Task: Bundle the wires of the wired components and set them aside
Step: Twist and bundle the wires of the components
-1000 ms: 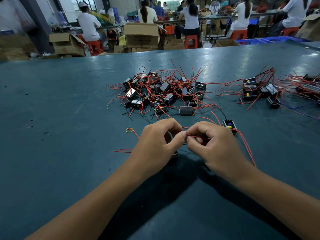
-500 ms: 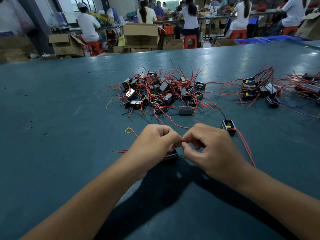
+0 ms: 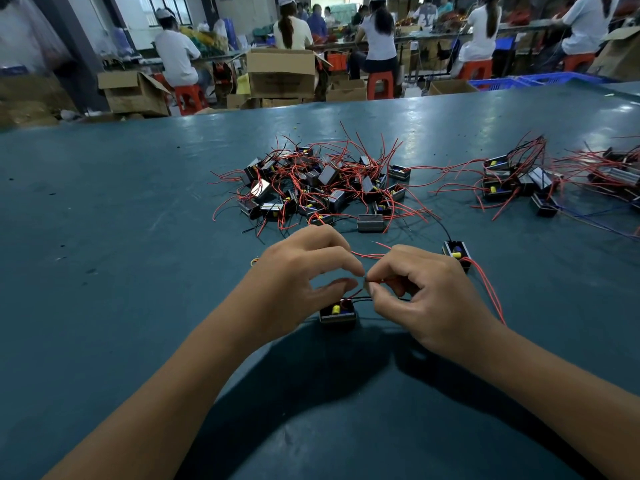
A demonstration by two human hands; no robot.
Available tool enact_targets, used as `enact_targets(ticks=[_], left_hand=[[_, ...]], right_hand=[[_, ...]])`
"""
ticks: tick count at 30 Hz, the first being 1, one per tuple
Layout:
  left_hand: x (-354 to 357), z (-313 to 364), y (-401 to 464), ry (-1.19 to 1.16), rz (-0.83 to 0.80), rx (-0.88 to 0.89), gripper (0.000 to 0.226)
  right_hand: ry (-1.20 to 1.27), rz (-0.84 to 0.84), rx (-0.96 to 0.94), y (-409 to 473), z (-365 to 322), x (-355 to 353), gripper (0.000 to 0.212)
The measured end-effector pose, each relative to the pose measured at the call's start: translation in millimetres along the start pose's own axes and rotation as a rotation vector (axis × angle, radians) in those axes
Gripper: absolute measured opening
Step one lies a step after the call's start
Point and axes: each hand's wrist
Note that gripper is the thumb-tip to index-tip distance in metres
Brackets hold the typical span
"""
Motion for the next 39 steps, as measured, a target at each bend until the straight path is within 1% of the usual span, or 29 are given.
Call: enact_targets(ticks=[5,15,25,32,39], left_hand=[[2.6,-1.3,0.4,-0.022,0.072,0.047,0.006],[6.3,-6.4,1.1,-0.142,0.04,0.042,0.008],[4.2,-9.1,-0.6,-0.109,-0.012,0.108,0.006],[2.9,-7.1,0.7,-0.118,-0.027,0.117,0.006],[-0.4,-5.1,0.3,-0.166,-0.064,0.088,0.005]], right_hand=[[0.029,-0.013,-0.007,-0.2,2.1,0.3,0.006],[0.049,-0.024,-0.003,-0.5,3.9,2.1,0.006],[0.075,-0.08,-0.01,-1.2,2.2,1.5,0.006],[0.081,-0.092,-0.024,-1.2,2.3,1.9,0.005],[0.122,-0.108,-0.012,-1.6,2.0,1.7,0.005]])
Point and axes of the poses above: each hand's wrist, its own y-axis towards the middle knuckle, its own x-axis out of the palm, z = x × y, and after that the axes turned 4 degrees about -z, right-handed
